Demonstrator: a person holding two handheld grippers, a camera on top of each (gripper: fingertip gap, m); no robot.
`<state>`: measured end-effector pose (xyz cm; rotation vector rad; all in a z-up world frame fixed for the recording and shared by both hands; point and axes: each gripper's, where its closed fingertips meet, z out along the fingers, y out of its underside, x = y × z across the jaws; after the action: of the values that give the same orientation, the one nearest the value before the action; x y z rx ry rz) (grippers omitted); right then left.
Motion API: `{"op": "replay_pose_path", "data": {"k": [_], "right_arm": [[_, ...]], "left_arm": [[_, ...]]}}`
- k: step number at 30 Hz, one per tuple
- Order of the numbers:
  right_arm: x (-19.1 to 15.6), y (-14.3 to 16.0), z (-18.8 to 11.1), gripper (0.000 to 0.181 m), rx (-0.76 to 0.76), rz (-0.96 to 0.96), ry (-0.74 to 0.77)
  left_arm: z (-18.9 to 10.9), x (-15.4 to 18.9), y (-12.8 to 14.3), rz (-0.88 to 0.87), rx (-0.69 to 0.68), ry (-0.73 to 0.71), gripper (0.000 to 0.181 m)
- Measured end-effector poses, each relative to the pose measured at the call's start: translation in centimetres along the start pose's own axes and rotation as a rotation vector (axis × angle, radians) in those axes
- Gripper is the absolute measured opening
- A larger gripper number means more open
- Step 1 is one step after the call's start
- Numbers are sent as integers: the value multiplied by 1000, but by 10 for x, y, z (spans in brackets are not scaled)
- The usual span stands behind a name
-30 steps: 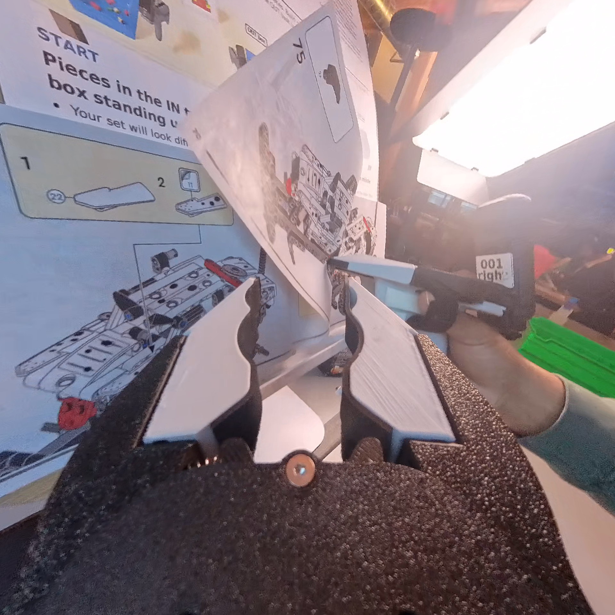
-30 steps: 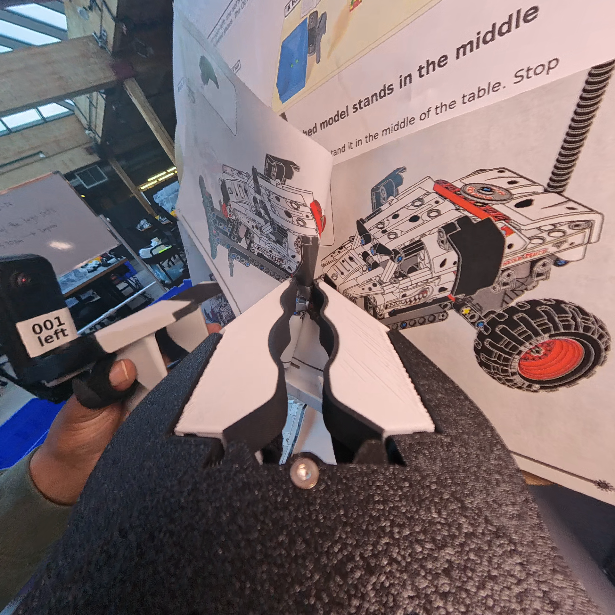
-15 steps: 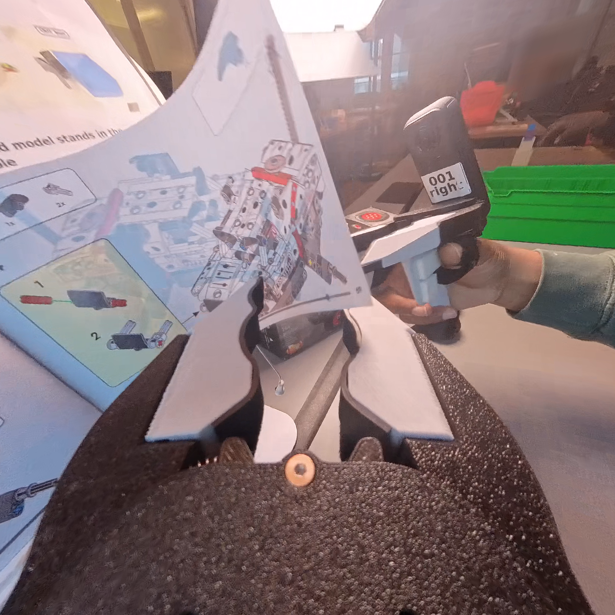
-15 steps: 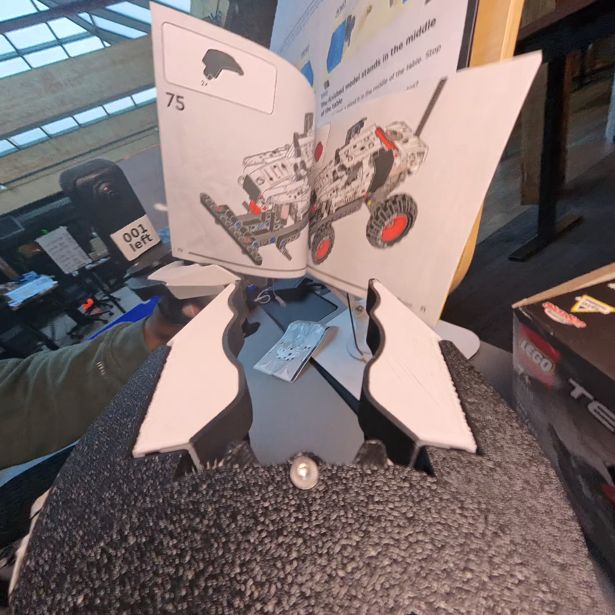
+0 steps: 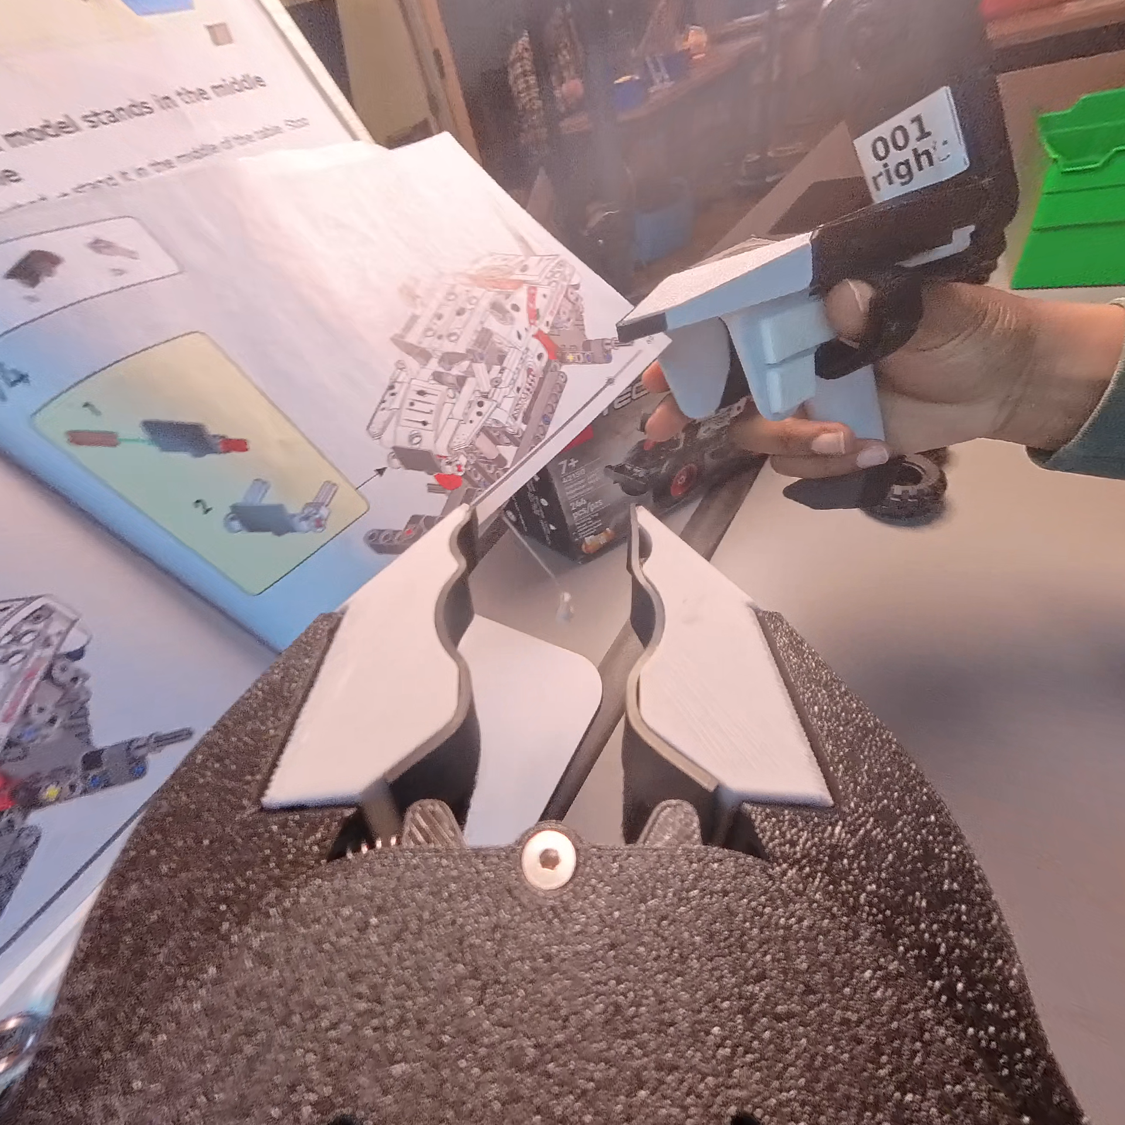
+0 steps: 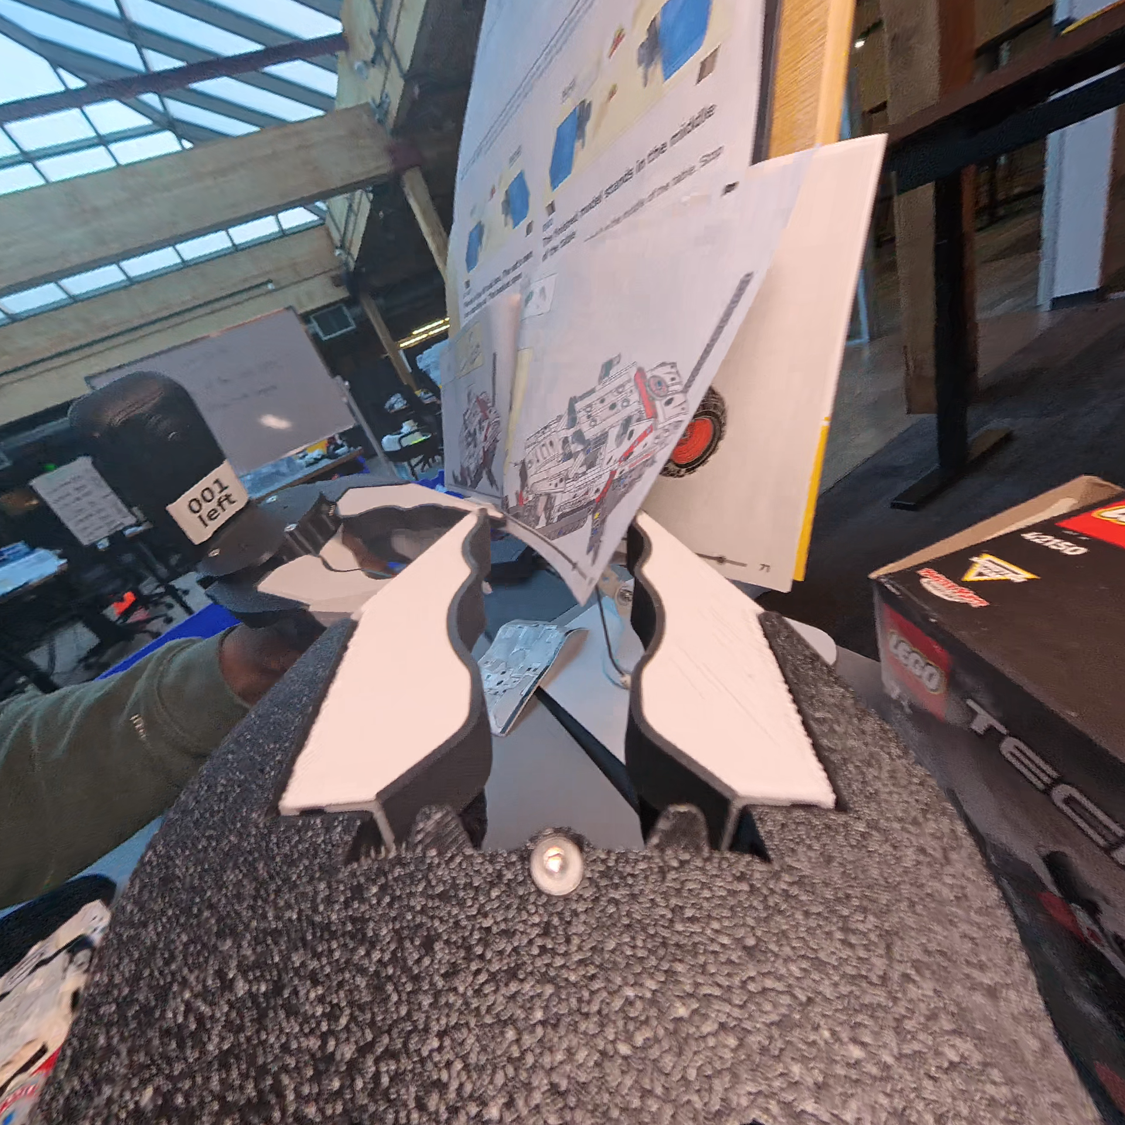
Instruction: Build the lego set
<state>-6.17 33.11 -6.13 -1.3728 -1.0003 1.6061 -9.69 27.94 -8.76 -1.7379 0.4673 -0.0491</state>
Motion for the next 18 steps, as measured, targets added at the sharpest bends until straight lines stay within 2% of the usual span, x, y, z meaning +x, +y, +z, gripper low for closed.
{"op": "replay_pose_path", "data": {"k": [4,6,11,18], "right_arm": [[19,-9,-6,12,48,-6,87],[22,-14,-8,5,75,10,93],[29,-19,-10,0,88,12,120],[28,-21,-9,0,81,5,119]], "left_arm": [[-19,-26,5,-32,14,-123,45],[-26,-39,10,-53,13,-174,45],[-32,-56,15,-134,24,-201,45],[-35,-60,19,-167,29,-204,44]]}}
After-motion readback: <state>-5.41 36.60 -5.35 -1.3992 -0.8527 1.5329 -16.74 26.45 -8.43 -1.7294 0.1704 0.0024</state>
